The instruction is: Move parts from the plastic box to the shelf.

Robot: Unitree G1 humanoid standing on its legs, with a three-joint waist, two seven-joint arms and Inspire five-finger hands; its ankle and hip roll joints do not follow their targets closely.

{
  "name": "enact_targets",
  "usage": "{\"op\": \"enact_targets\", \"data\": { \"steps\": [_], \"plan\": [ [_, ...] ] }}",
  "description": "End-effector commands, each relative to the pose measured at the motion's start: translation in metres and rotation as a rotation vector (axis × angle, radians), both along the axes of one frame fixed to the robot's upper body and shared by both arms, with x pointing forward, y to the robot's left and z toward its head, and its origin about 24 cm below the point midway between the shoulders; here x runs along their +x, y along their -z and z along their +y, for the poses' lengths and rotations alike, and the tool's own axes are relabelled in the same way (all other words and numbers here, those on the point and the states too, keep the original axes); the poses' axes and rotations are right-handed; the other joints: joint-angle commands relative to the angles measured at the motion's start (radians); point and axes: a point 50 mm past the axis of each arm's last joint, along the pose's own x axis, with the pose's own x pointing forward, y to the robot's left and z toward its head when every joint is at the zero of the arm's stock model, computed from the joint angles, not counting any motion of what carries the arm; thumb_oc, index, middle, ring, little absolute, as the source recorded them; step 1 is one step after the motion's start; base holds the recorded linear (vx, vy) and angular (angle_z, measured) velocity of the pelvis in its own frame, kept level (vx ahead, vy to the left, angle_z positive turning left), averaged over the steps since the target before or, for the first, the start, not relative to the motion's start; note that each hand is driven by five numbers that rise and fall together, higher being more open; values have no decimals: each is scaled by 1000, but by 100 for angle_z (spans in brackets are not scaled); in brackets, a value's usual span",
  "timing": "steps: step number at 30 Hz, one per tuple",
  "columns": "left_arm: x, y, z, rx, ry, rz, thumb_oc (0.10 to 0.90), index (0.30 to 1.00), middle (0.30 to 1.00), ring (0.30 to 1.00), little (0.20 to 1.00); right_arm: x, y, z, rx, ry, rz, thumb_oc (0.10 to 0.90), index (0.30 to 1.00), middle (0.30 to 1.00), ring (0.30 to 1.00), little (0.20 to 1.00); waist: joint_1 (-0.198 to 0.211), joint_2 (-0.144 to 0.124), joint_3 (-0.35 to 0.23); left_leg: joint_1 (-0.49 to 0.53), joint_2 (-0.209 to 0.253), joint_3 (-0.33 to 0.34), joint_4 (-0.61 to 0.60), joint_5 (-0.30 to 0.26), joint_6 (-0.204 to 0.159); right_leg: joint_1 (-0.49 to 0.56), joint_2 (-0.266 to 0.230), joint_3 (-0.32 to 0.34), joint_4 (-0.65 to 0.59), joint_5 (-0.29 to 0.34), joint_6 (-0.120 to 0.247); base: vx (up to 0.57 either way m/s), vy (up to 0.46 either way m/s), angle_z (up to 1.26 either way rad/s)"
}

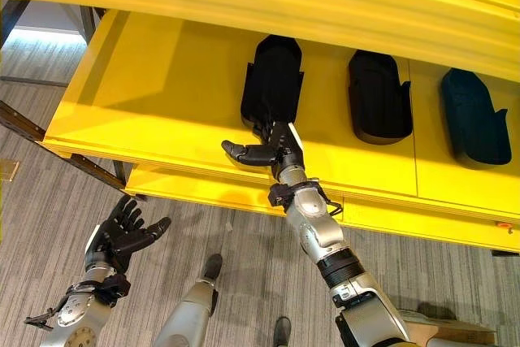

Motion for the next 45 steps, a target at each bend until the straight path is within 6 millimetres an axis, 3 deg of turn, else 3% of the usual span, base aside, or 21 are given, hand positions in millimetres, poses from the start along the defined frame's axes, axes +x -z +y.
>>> {"op": "enact_targets", "data": {
  "steps": [1, 14, 29, 38, 45],
  "plan": [
    [4, -31, 9, 62, 8, -172, 900, 1000, 1000, 1000, 1000, -8, -41, -6, 71, -13, -210, 900, 1000, 1000, 1000, 1000, -8, -32, -96, -24, 75, -23, -31, 11, 0, 30, -12, -11, -4, -3, -12, 0, 0, 0],
    [5, -29, 10, 50, -5, -163, 900, 1000, 1000, 1000, 1000, -17, -47, -6, 120, -55, -246, 900, 1000, 1000, 1000, 1000, -10, -57, -119, 3, 87, -21, -42, 7, 1, 40, -5, -8, -4, 4, -10, 0, 0, 0],
    [5, -25, 9, 28, -21, -154, 900, 1000, 1000, 1000, 1000, -27, -57, 11, 203, -156, -281, 900, 1000, 1000, 1000, 1000, 3, -83, -143, 30, 93, -26, -51, 1, 2, 54, -2, -12, -4, 18, -9, 0, 0, 0],
    [4, -24, 9, 16, -29, -146, 900, 1000, 1000, 1000, 1000, -31, -55, 18, 237, -189, -269, 900, 1000, 1000, 1000, 1000, 3, -81, -156, 60, 102, -18, -81, 9, 4, 52, -1, -6, -4, 32, -6, 0, 0, 0],
    [1, -20, 9, 21, -28, -125, 900, 1000, 1000, 1000, 1000, -39, -45, 12, 270, -188, -247, 900, 1000, 1000, 1000, 1000, -18, -73, -167, 83, 114, -3, -97, 15, 4, 44, 0, 5, -4, 39, -6, -7, 4, -1]
  ]
}}
